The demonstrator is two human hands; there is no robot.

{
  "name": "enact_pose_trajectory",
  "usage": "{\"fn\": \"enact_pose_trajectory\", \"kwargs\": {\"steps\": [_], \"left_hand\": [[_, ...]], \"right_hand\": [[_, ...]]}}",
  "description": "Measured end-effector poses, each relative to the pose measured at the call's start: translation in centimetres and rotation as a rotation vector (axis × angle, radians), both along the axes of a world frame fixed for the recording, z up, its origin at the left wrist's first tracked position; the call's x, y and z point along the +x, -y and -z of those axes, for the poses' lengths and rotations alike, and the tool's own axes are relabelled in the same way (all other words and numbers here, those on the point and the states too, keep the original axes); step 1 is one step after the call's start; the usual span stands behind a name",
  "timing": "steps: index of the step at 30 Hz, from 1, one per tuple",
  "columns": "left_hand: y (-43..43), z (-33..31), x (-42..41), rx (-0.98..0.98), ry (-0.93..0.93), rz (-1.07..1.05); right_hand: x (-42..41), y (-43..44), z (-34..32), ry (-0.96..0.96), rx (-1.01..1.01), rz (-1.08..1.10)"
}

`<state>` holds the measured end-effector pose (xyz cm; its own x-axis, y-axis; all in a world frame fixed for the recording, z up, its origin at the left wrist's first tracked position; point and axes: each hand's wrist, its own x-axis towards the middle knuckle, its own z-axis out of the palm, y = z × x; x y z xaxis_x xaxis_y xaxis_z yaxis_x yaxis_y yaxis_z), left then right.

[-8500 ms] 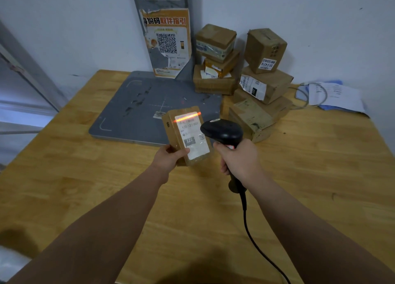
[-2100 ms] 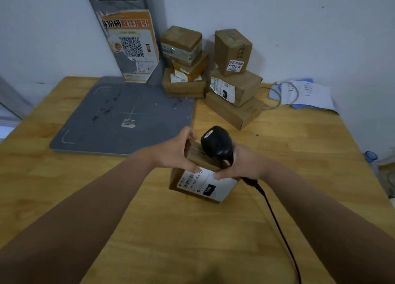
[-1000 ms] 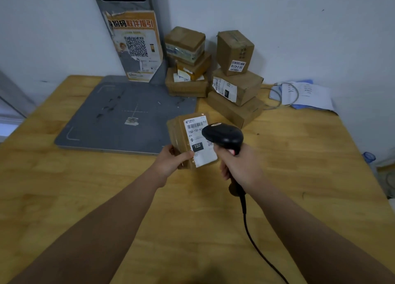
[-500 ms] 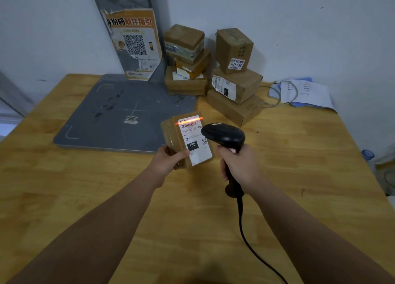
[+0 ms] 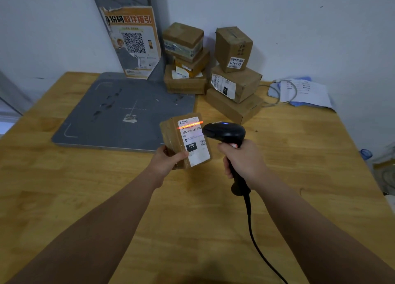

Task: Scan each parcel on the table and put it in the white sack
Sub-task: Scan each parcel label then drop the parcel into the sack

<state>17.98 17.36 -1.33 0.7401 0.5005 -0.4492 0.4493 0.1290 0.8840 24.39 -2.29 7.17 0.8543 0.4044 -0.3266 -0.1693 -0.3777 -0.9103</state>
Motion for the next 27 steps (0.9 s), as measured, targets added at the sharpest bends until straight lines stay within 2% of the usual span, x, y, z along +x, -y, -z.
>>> {"fn": "enact_pose_trajectory", "kwargs": {"steps": [6, 11, 19, 24, 27], "left_hand": [[0.4, -1.4, -2.0, 0.023, 0.006, 0.004], [0.0, -2.2, -7.1, 0.03, 0.003, -0.094], [-2.2, -1.7, -19.0, 0.04, 0.002, -0.213], [-4.6, -2.1, -28.5, 0.128, 0.012, -0.349], [-6.5, -2.1, -36.2, 0.183, 0.016, -0.387]], "right_hand": [[-1.4, -0.3, -0.4, -0.03, 0.078, -0.061], [-4.6, -1.7, -0.6, -0.069, 0.096, -0.17], [-13.8, -5.3, 1.2, -0.172, 0.134, -0.367], [-21.5, -8.9, 3.6, -0.225, 0.24, -0.35], [-27.4, -11.4, 5.9, -0.215, 0.202, -0.388]]}}
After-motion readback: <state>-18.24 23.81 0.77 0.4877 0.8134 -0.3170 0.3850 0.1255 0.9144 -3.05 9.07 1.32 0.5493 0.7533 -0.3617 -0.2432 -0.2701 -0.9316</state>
